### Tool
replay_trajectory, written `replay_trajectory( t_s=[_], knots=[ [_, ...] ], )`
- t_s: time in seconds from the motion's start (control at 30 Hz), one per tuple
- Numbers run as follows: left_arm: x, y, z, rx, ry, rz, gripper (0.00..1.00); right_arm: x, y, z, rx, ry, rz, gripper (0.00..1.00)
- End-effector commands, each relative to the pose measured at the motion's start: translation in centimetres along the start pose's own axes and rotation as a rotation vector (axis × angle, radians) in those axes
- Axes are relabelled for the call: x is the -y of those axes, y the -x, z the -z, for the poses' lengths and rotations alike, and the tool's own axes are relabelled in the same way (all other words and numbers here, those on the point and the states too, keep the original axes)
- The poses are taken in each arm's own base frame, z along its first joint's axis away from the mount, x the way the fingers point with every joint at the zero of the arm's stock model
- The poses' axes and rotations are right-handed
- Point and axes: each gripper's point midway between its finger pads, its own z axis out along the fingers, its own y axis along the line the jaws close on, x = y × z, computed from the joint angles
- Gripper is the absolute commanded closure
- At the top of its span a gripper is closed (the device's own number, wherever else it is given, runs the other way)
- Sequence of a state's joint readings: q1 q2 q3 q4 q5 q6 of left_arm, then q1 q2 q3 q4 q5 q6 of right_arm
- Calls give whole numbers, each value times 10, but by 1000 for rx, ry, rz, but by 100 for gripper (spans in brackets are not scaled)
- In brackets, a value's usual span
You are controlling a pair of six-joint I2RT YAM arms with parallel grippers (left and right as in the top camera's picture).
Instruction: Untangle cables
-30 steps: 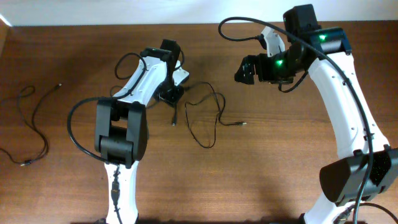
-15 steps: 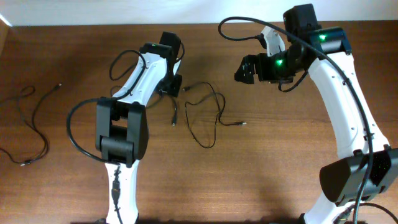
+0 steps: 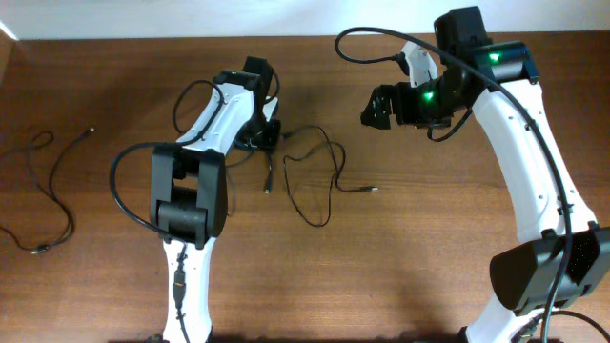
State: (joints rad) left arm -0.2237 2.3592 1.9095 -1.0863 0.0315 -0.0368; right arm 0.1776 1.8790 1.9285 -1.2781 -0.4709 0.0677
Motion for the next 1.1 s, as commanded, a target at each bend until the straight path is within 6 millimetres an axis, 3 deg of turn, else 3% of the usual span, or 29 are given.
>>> replay_trajectory(
  t_s=[0.0,0.13,0.27,0.4,0.57,0.63,0.73,0.83,0.87,0.97,1.07],
  knots=[
    [24,-7,-23,-53,-106,119,55,-1,-1,0,0,-10,18,1],
    [18,-2,-26,-33,-69,140,66,-1,-1,0,0,-10,18,1],
    [2,-13,-36,-76,22,140,75,-1,-1,0,0,-10,18,1],
    [0,-13,-38,-77,39,140,92,-1,-1,0,0,-10,18,1],
    [-9,2,-27,-27,61,149,96,-1,-1,0,0,-10,18,1],
    [-13,16,-8,7,58,156,98,-1,-1,0,0,-10,17,1],
    [-20,48,58,115,50,131,100,-1,-2,0,-4,-10,16,1],
    [-30,71,136,263,47,118,100,-1,-2,0,-6,-10,14,1],
    [-33,75,153,303,47,125,100,-1,-3,0,-7,-10,14,1],
    [-67,89,229,512,57,183,100,-1,-3,0,-8,-11,14,1],
    [-129,94,275,676,96,287,100,-1,-3,0,-8,-11,14,1]
  ],
)
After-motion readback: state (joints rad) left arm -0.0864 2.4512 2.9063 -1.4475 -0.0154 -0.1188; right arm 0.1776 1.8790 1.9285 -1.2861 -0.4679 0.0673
